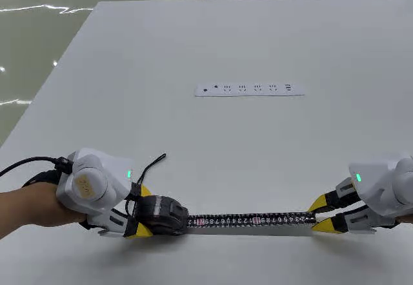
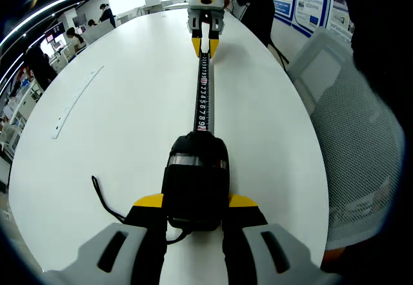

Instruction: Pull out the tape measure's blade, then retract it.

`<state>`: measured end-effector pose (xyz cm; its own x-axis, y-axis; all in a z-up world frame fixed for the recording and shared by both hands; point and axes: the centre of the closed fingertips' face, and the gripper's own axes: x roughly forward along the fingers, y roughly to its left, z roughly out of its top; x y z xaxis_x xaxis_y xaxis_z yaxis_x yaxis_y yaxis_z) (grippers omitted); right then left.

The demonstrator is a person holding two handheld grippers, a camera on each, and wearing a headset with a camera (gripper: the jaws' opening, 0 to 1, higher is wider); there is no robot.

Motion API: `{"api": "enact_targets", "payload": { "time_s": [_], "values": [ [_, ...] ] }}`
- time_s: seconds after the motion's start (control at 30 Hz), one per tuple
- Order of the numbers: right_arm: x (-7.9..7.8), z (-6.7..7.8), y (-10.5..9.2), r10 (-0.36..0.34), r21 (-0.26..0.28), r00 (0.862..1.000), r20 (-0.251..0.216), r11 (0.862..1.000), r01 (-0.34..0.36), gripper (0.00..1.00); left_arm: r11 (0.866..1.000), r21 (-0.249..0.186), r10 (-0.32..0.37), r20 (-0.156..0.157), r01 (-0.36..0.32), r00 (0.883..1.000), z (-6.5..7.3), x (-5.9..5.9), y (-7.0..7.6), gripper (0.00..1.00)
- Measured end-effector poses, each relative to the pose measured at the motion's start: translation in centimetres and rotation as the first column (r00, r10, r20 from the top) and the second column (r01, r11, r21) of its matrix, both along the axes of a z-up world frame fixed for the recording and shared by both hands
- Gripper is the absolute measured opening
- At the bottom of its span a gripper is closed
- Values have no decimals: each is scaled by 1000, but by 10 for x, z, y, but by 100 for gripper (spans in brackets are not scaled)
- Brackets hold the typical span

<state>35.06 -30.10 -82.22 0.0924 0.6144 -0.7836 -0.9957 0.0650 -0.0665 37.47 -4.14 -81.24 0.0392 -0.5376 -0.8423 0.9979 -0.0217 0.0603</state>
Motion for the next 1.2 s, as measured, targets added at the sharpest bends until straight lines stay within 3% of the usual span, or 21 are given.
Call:
{"api": "enact_targets", "payload": {
  "time_s": [0.4, 0.7, 1.07, 1.2],
  "values": [
    [-2, 1, -3, -9, -9, 1000, -4, 1000, 9, 12, 1000, 0, 1, -5, -1, 1000, 0, 0, -1, 27],
    [-2, -8, -7, -9, -31, 1000, -12, 999, 9, 12, 1000, -4, 4, -12, -4, 1000, -1, 0, -5, 27],
    [-5, -17, -5, 28, -101, 1000, -15, 994, -29, 13, 1000, 2, 4, -13, -4, 1000, -1, -1, -6, 28],
    [-3, -16, -5, 24, -103, 1000, -17, 994, -26, 14, 1000, 1, 1, -12, -1, 1000, -2, -1, -6, 28]
  ]
}}
